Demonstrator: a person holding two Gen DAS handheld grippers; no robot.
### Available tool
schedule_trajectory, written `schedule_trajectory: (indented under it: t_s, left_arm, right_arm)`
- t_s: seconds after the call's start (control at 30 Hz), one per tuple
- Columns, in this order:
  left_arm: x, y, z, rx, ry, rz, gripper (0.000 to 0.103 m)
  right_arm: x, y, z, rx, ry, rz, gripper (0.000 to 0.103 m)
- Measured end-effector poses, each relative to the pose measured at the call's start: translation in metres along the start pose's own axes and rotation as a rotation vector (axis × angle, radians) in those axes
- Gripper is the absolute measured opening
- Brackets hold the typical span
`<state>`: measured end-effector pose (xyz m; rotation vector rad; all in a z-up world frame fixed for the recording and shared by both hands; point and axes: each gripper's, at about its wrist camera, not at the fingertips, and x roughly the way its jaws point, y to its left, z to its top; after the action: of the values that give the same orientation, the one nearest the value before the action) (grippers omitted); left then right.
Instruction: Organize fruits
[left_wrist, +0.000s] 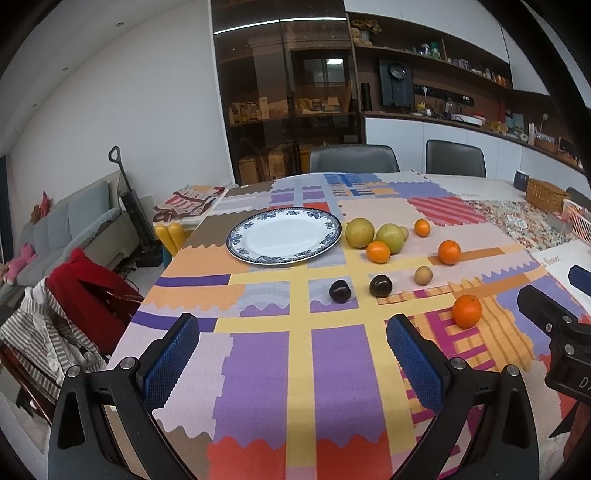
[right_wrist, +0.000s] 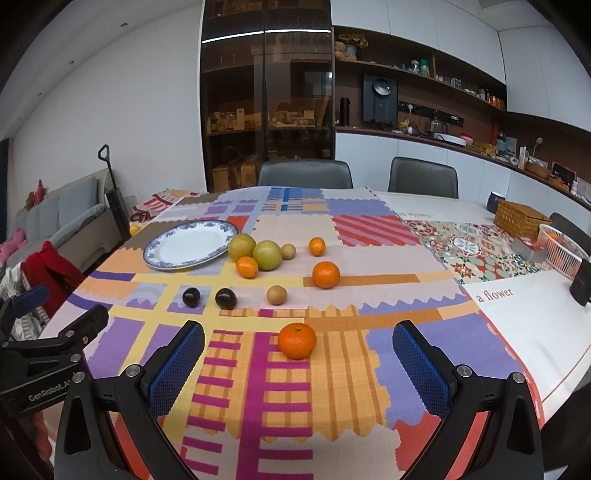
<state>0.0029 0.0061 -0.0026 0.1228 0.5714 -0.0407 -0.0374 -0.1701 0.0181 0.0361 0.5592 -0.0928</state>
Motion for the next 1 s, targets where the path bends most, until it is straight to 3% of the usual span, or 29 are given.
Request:
schedule_trajectory:
  t_s: [0.4, 0.53, 0.83, 1.0]
  left_arm:
    - [0.037, -0.005, 0.014, 0.072, 0.014, -0.032, 0.103]
    - [0.055, -0.009, 0.016, 0.101, 0.036, -0.049, 0.098]
    - [0.101, -0.022, 0.018, 0.153, 0.124, -0.092, 0.084]
    - [0.124, -0.029, 0.019, 0.169, 0.177, -0.122, 0.077]
  right_arm:
    - [0.043, 0.000, 0.006, 0.023, 0.094, -0.014, 0.103]
    - [0.060, -0.002, 0.004, 0.035, 0.136, -0.024, 0.102]
    - [0.093, 0.000, 0.000, 0.033, 0.211, -0.022, 0.091]
    - [0.115, -0.001, -0.006, 0.038, 0.279, -0.007, 0.078]
